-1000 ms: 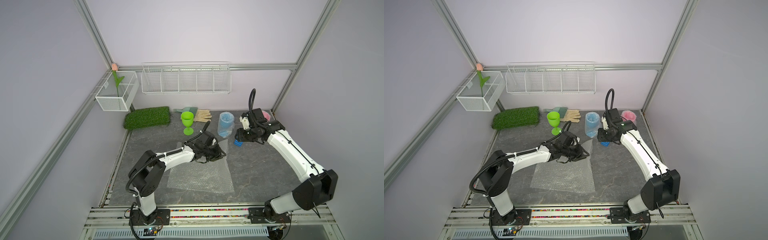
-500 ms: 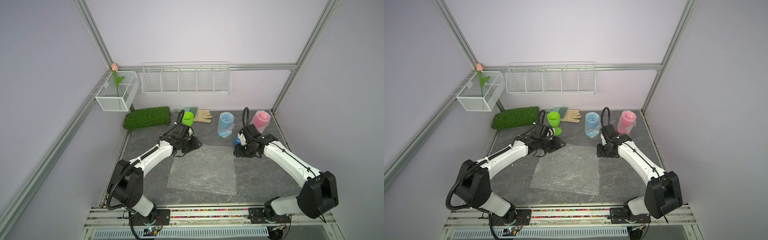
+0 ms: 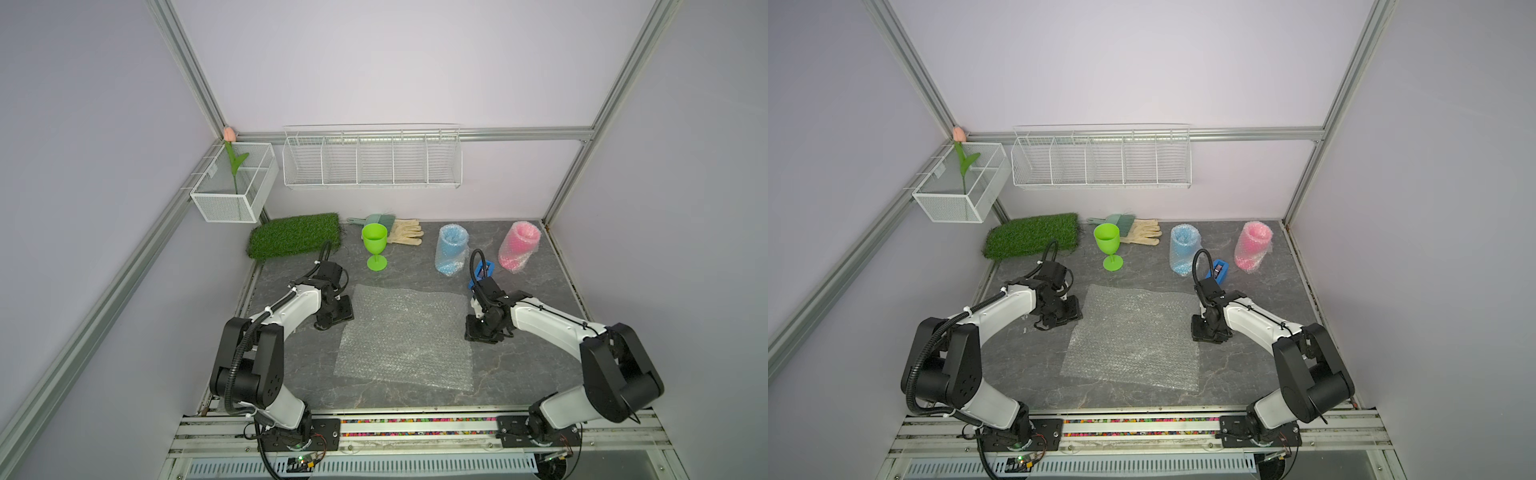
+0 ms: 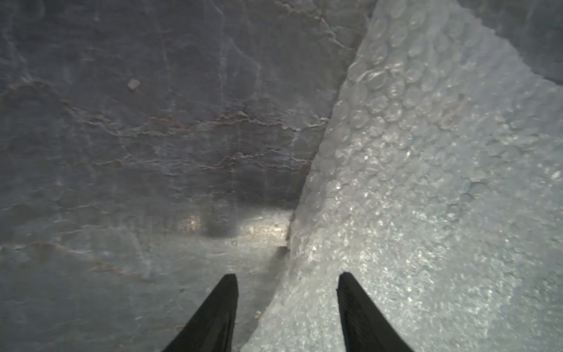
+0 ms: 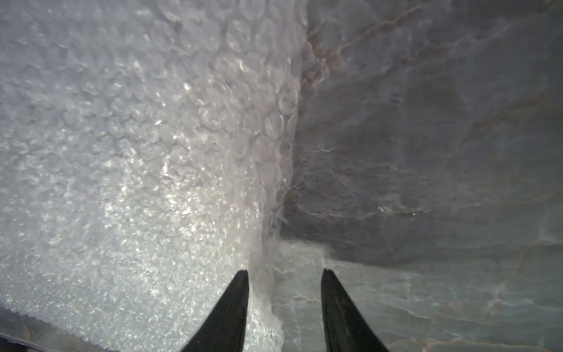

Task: Wrap wine glasses in bubble wrap
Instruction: Move the bubble wrap to the center of the board, then adjust the bubble wrap at the center of the board.

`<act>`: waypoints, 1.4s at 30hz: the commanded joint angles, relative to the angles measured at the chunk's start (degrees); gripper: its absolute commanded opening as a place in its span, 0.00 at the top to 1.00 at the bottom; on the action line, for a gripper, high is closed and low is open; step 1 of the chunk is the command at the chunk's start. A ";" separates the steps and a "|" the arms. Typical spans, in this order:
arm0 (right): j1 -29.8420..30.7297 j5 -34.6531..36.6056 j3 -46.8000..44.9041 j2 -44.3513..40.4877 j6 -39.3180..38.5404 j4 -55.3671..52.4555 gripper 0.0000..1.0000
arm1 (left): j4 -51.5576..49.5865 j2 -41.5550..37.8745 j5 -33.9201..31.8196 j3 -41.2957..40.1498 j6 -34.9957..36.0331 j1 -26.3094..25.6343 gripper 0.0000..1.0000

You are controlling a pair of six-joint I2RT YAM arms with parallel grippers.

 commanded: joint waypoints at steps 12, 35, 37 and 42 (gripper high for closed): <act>0.43 1.94 1.21 2.12 -2.09 -0.15 0.93 | 3.59 -1.37 8.74 -6.81 -2.49 0.06 0.89; -0.10 10.42 6.57 -1.68 -6.63 -8.72 0.64 | -0.60 -13.70 1.61 -4.75 -2.78 -2.36 0.56; -0.25 10.77 6.95 -2.64 -6.78 -8.91 0.60 | 1.61 -14.70 3.34 -3.30 -1.01 -2.50 0.48; -0.22 11.44 8.62 -3.14 -7.22 -8.91 0.56 | 10.81 -14.57 3.38 -0.29 3.08 -3.39 0.10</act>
